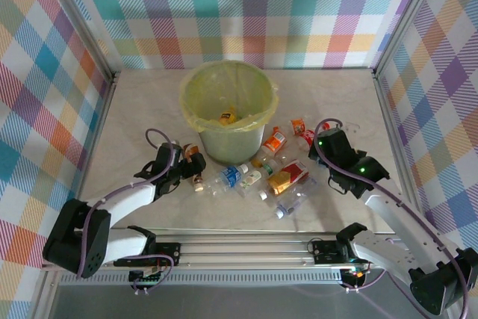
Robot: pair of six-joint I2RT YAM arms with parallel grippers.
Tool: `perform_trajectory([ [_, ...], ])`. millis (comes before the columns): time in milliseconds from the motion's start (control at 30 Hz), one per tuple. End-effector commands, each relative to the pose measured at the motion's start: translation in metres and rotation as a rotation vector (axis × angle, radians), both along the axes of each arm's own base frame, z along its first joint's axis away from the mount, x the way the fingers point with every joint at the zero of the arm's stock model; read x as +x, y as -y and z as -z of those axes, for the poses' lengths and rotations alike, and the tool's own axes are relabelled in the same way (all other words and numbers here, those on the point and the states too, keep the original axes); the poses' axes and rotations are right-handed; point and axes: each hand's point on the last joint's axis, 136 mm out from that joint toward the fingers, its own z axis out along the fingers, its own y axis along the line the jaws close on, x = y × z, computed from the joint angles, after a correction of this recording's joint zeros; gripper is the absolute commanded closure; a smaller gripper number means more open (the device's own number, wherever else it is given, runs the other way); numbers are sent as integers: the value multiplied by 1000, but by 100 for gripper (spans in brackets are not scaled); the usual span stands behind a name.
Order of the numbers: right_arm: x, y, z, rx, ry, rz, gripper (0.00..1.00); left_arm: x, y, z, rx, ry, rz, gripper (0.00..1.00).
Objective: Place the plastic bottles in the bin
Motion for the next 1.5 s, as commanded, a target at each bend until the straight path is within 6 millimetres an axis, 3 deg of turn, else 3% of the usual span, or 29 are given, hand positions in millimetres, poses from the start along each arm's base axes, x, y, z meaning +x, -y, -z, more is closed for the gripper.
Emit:
perform_trajectory([
  [0,2,4,1,0,17,33,0,17,3,-9,-21,38,-4,3],
  [333,7,3,8,-27,-12,30,0,18,-20,16,60,-42,-101,7],
  [600,8,2,11,-28,-17,33,0,18,-30,18,85,-47,-135,28],
  [800,9,1,12,-42,-36,30,0,17,-42,6,150,-25,-154,39],
  [933,12,0,14,-41,-39,34,0,17,-49,-12,181,10,-162,43],
  [1300,16,-2,20,-55,-65,35,0,15,-63,-87,237,158,-174,45],
  [1467,14,-1,21,-60,-71,34,0,13,-66,-134,243,238,-171,44],
])
